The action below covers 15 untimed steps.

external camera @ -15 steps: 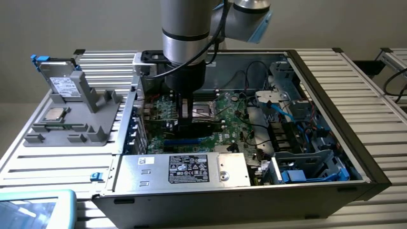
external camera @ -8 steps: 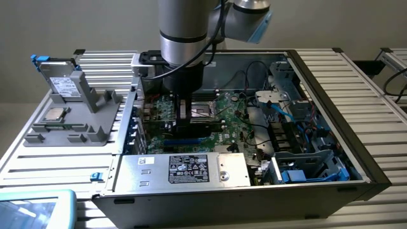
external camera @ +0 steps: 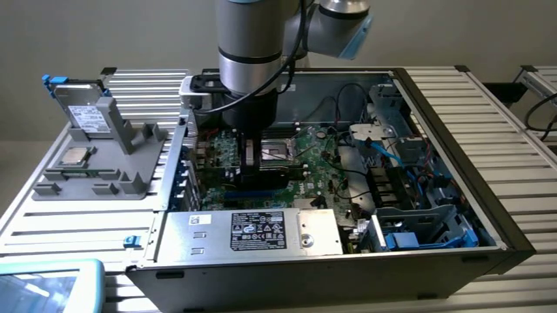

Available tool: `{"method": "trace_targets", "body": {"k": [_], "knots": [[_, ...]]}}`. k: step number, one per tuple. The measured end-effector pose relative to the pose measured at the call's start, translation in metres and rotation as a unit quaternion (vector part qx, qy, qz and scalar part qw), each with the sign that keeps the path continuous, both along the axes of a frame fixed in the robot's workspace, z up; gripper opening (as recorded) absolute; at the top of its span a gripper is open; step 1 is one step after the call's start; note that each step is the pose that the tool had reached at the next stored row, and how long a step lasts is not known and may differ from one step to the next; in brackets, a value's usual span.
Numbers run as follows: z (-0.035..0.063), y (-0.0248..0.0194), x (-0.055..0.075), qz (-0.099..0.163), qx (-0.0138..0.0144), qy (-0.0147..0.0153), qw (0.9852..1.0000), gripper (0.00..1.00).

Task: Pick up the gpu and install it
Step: 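Insert the gpu into the slot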

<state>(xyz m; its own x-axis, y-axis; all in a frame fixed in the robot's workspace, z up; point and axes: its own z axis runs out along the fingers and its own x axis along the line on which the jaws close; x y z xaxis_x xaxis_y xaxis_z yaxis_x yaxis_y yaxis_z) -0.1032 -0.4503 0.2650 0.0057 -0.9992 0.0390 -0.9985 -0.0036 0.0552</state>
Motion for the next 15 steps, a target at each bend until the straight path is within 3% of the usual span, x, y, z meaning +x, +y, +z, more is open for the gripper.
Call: {"method": "trace_targets", "body": {"k": [4, 9, 15], "knots": [[0.0001, 0.0, 0.0, 0.0, 0.0004, 0.0001, 1.0, 0.27], [-0.0001, 0.0001, 0.0, -0.001, 0.0054, 0.0, 1.0, 0.27], [-0.0008, -0.0003, 0.0, -0.001, 0.0054, 0.0, 1.0, 0.27]]}}
